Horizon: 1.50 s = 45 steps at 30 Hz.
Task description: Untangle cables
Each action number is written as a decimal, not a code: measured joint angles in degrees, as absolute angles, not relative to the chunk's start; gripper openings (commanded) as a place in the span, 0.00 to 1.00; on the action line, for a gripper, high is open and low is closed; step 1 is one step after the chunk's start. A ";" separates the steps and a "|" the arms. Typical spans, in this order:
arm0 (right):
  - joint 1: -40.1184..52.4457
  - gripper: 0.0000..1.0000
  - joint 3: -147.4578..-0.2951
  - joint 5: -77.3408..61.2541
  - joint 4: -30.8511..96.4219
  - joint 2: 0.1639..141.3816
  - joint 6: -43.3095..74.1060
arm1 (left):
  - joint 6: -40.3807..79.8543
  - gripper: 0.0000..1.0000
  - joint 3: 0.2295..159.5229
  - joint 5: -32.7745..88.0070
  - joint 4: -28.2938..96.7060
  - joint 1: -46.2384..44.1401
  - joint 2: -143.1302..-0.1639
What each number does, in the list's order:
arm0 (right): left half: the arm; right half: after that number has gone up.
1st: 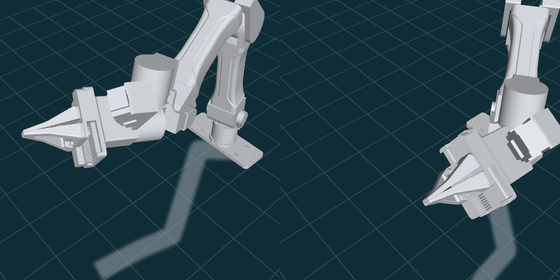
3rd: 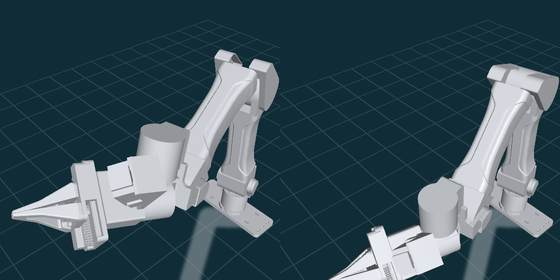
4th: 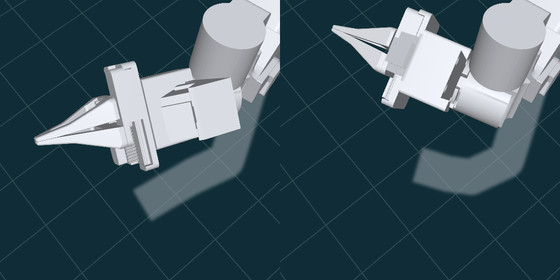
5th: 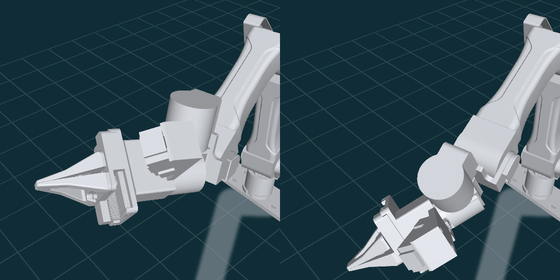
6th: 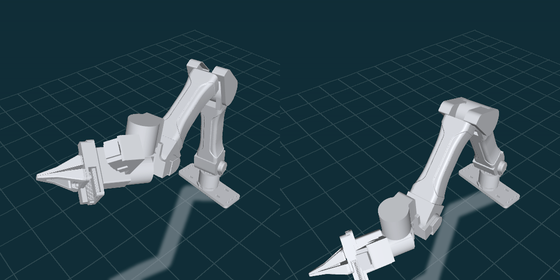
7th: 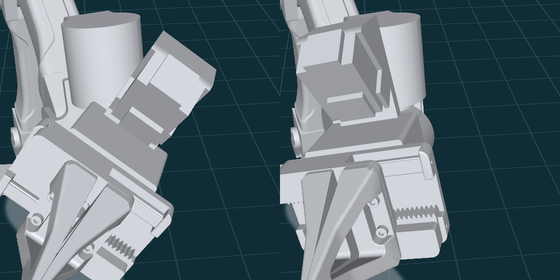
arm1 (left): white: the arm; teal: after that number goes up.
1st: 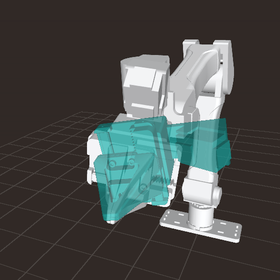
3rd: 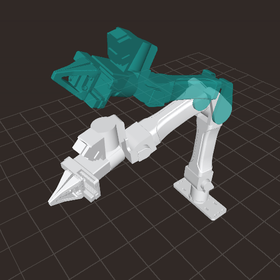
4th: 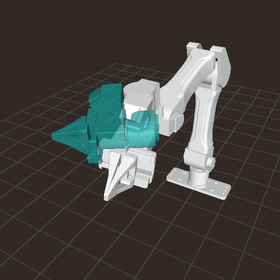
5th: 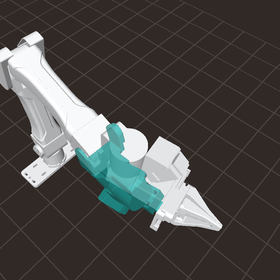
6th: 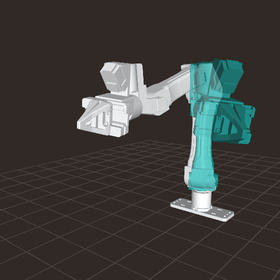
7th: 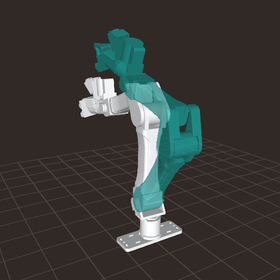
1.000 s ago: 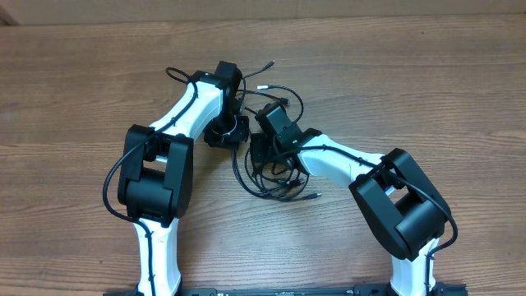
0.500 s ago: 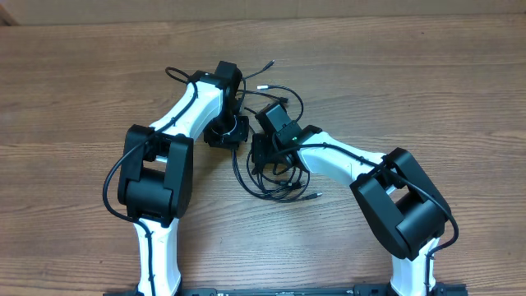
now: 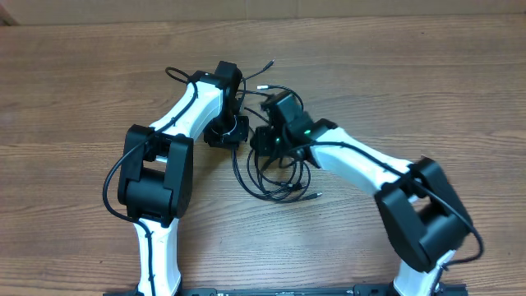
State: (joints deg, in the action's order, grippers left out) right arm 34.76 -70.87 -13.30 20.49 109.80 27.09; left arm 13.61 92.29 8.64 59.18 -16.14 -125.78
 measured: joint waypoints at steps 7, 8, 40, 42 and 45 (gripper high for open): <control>31.90 0.59 -70.83 -11.97 22.24 108.79 25.47 | 13.61 0.09 92.29 8.19 58.46 -16.14 -125.73; 31.79 0.59 -70.83 -11.38 22.63 108.79 25.45 | 13.61 0.11 92.29 8.08 58.22 -16.14 -125.73; 31.64 0.04 -70.78 -8.16 33.15 112.07 25.30 | 13.82 0.43 92.31 7.84 57.04 -16.14 -125.56; 31.64 0.04 -70.78 -8.80 33.36 112.07 25.23 | 13.85 0.62 92.40 7.05 57.10 -16.14 -125.45; 31.64 0.04 -70.78 -10.22 33.47 112.07 25.26 | 13.98 0.78 92.49 5.06 57.98 -15.97 -125.34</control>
